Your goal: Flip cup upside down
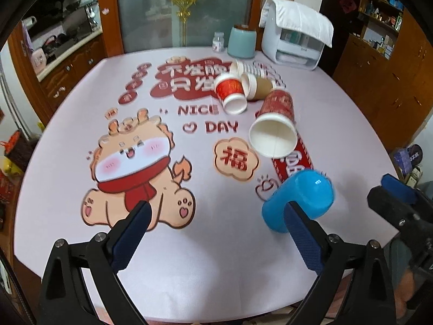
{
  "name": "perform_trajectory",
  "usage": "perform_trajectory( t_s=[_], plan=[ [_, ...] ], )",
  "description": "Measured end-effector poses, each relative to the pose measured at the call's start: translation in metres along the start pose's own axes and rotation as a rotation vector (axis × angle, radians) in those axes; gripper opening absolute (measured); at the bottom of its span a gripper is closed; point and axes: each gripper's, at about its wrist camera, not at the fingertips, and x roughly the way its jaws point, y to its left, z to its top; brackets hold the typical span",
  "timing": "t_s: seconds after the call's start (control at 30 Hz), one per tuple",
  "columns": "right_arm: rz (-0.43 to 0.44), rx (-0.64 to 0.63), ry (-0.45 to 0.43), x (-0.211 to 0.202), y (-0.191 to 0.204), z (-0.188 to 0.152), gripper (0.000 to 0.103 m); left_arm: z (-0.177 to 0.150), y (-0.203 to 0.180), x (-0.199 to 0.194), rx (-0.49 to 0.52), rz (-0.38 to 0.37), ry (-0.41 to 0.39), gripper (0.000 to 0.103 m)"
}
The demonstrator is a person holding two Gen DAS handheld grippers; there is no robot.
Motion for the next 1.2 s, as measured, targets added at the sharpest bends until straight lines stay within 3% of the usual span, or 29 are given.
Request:
perform_trajectory(
  t_s=[0.17, 0.37, 0.53, 0.9, 1.2],
  plan=[
    [-0.105, 0.002, -0.017, -0.035, 0.007, 0.028, 0.087, 0.016, -0.014, -0.034, 0.005, 0.052, -0.069, 0.103],
    [-0.058, 0.051, -0.01, -0.069, 0.01, 0.049, 0.089, 0.021, -0.023, -0.061, -0.017, 0.085, -0.128, 0.103],
    [-0.1, -0.004, -0.056, -0.086, 0.025, 0.047, 0.089, 0.016, -0.029, -0.076, -0.021, 0.121, -0.173, 0.103],
    [-0.12, 0.008, -0.071, -0.089, 0.023, 0.04, 0.09, 0.011, -0.037, -0.069, -0.016, 0.13, -0.14, 0.102],
    [-0.118, 0.0, -0.083, -0.084, 0.023, 0.04, 0.09, 0.012, -0.038, -0.072, -0.018, 0.164, -0.172, 0.102]
  ],
)
